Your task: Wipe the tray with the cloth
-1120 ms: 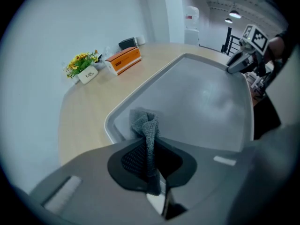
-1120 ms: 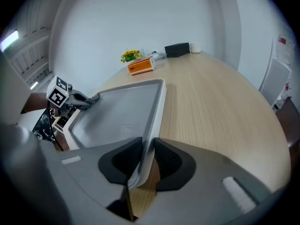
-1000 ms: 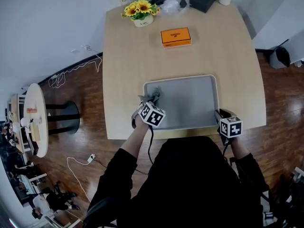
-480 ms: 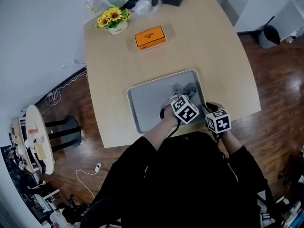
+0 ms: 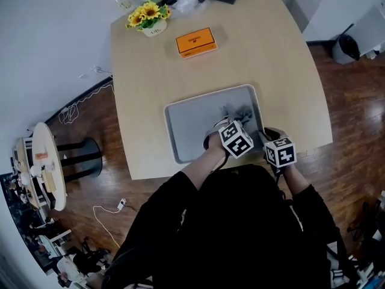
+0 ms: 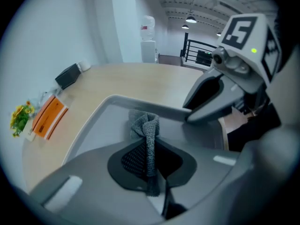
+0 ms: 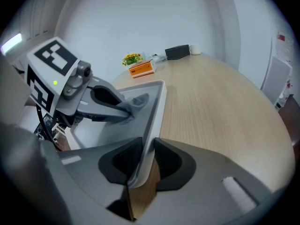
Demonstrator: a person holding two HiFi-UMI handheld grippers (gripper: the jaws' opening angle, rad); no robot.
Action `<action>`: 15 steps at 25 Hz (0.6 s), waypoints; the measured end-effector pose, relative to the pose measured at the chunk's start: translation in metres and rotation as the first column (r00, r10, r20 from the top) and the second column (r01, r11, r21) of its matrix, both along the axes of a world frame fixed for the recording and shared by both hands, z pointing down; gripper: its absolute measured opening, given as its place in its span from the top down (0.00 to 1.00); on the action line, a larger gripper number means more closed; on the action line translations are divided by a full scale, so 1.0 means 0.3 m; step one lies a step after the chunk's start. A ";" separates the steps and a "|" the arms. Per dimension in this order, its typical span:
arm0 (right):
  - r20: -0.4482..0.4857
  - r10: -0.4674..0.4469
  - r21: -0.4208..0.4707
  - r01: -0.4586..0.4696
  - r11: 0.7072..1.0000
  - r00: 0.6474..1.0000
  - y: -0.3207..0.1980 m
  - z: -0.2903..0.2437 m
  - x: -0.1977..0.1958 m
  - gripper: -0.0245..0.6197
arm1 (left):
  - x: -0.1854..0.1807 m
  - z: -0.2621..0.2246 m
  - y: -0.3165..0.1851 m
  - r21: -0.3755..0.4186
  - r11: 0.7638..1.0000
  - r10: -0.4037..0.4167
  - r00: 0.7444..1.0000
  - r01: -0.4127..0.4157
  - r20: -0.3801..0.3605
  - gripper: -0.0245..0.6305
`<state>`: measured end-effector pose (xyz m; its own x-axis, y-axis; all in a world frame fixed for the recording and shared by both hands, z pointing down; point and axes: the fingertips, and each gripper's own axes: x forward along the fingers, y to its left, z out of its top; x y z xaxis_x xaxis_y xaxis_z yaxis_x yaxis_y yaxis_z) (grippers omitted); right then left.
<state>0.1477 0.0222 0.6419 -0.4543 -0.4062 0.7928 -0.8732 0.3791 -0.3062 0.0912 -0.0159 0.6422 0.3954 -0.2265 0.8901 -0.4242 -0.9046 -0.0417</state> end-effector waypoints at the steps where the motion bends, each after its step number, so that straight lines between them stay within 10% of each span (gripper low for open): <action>1: -0.002 0.001 0.001 -0.001 1.000 1.000 0.000 0.001 0.002 0.83 | -0.071 0.006 0.014 0.002 1.000 -0.029 1.000 0.029 0.010 0.96; 10: -0.022 0.009 -0.008 -0.009 1.000 1.000 -0.003 0.018 -0.005 0.83 | -0.791 0.041 0.094 0.029 0.945 -0.328 0.937 0.327 0.119 0.96; 15: -0.022 0.023 -0.004 -0.023 1.000 0.999 -0.005 0.012 -0.017 0.83 | -0.917 0.034 0.106 0.040 0.920 -0.392 0.907 0.390 0.156 0.96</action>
<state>0.1427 0.0208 0.6454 -0.4273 -0.4128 0.8044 -0.8882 0.3579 -0.2881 -0.1840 0.0159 0.6525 0.1287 -0.3410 0.9312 -0.7313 -0.6669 -0.1431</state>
